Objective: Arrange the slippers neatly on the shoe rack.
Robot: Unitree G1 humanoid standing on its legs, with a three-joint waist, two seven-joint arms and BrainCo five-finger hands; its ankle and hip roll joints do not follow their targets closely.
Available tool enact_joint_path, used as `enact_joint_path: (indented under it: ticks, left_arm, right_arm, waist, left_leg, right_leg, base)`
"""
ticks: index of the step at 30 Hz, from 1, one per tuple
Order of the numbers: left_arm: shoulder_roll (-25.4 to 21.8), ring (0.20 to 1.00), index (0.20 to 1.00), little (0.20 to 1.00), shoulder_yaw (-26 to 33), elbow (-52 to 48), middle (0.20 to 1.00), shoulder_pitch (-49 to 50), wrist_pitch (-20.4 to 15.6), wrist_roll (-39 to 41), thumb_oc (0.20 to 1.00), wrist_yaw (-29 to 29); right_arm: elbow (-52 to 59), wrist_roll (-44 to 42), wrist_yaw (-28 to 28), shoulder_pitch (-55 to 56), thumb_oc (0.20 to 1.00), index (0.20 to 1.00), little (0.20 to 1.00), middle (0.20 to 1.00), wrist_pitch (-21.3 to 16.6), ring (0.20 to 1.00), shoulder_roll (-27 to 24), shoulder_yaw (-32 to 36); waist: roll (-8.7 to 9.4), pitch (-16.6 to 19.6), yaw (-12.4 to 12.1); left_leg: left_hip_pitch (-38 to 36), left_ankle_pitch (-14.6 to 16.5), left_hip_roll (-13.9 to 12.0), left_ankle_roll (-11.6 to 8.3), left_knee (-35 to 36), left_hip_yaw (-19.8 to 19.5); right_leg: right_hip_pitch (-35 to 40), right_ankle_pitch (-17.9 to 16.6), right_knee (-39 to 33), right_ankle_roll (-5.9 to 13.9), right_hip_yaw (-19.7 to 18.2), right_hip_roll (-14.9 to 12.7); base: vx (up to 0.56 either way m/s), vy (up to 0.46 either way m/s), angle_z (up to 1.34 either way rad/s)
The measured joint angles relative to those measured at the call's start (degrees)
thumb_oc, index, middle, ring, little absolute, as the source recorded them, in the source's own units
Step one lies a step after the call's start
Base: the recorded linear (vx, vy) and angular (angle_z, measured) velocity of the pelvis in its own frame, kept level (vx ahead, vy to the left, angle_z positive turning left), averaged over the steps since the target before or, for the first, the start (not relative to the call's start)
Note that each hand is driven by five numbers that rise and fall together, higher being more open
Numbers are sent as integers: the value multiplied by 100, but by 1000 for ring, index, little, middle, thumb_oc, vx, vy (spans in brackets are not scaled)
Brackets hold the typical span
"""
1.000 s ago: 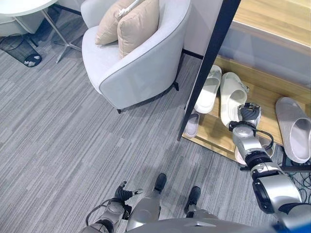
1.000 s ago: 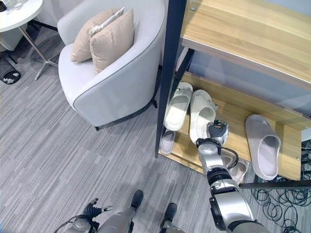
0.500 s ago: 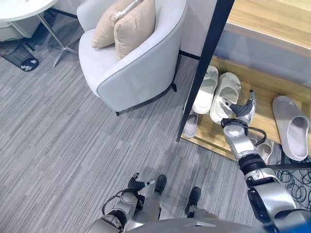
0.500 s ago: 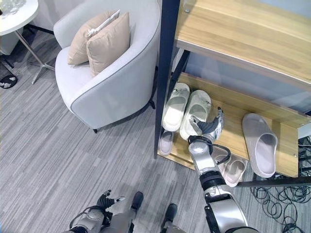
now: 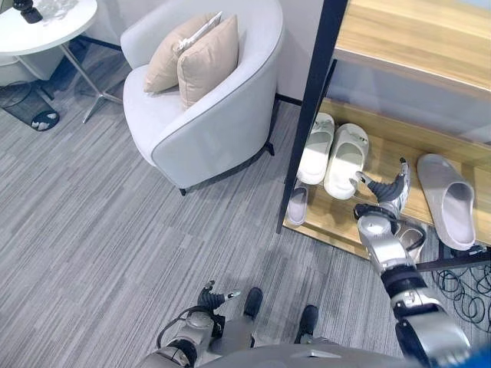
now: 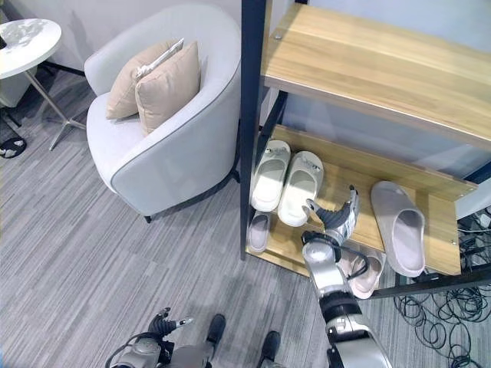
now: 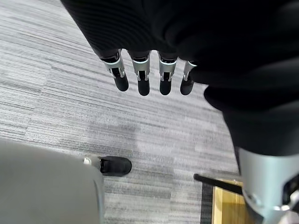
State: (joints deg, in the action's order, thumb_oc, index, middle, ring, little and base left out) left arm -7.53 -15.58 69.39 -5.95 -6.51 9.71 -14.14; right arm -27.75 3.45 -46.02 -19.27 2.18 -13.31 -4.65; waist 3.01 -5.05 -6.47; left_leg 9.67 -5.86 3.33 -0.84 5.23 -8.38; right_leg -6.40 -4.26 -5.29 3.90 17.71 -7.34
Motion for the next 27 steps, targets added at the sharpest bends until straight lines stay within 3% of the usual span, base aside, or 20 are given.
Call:
enact_joint_path:
  ticks: [3,4,5,7,8,12,17,27]
  left_arm:
    - [-87,1000,1000,1000,127,-6,1000,63,-2,-167,1000,4]
    - [-186,1000,1000,1000,137,7,1000,90,-23,-264,1000,18]
    - [-256,1000,1000,1000,159,38,1000,153,-31,-360,1000,35]
    - [-361,1000,1000,1000,173,193,1000,325,-48,-433,1000,57]
    - [-387,1000,1000,1000,168,223,1000,415,-47,-467,1000,74]
    - [-400,1000,1000,1000,14,270,1000,465,-58,-474,1000,263]
    - [-380,1000,1000,1000,-11,253,1000,443,-58,-474,1000,300]
    - [-280,1000,1000,1000,-10,245,1000,475,-45,-460,1000,303]
  right_arm:
    - [464,51,101,316,1000,1000,1000,1000,-124,1000,-371,60]
    - [-23,203,191,264,1000,1000,1000,1000,-388,1000,-639,232]
    - [-676,232,280,158,1000,1000,1000,1000,-413,1000,-817,427]
    - [-1455,234,360,125,1000,1000,1000,1000,-384,1000,-1183,616]
    - [-1493,237,383,139,1000,1000,1000,1000,-382,1000,-1325,622]
    - [-1814,650,540,75,1000,1000,1000,1000,-192,1000,-1975,545]
    - [-1603,1327,581,45,1000,1000,1000,1000,160,1000,-2069,396]
    - [-1837,1403,744,-72,1000,1000,1000,1000,625,1000,-2058,332]
  waist:
    - [-8,63,-8]
    - [12,146,-18]
    - [33,227,-27]
    - [17,310,-10]
    - [-12,325,99]
    - [-75,365,88]
    - [-140,347,96]
    - [-366,243,109]
  left_leg:
    - [-91,30,-16,8,3,-2]
    - [-107,32,-16,13,2,9]
    - [-125,43,-17,28,3,20]
    - [-178,70,-21,63,5,111]
    - [-186,71,-24,65,4,122]
    - [-279,53,-55,93,3,187]
    - [-303,79,-113,56,5,287]
    - [-259,98,-141,76,6,322]
  right_leg:
    - [97,-6,-1,1,-1,7]
    - [104,-6,-1,2,-12,6]
    - [115,-4,-1,5,-28,7]
    - [120,-6,-3,9,-134,6]
    - [122,-9,-3,11,-138,7]
    - [195,5,-28,6,-190,37]
    - [173,7,-29,-15,-280,90]
    - [108,10,-29,-28,-292,116]
  base:
    - [42,-45,-1]
    - [40,-39,-4]
    - [27,-37,-10]
    - [15,-54,-22]
    - [4,-83,-20]
    - [-6,-75,-5]
    - [-3,-53,-12]
    - [18,-43,-2]
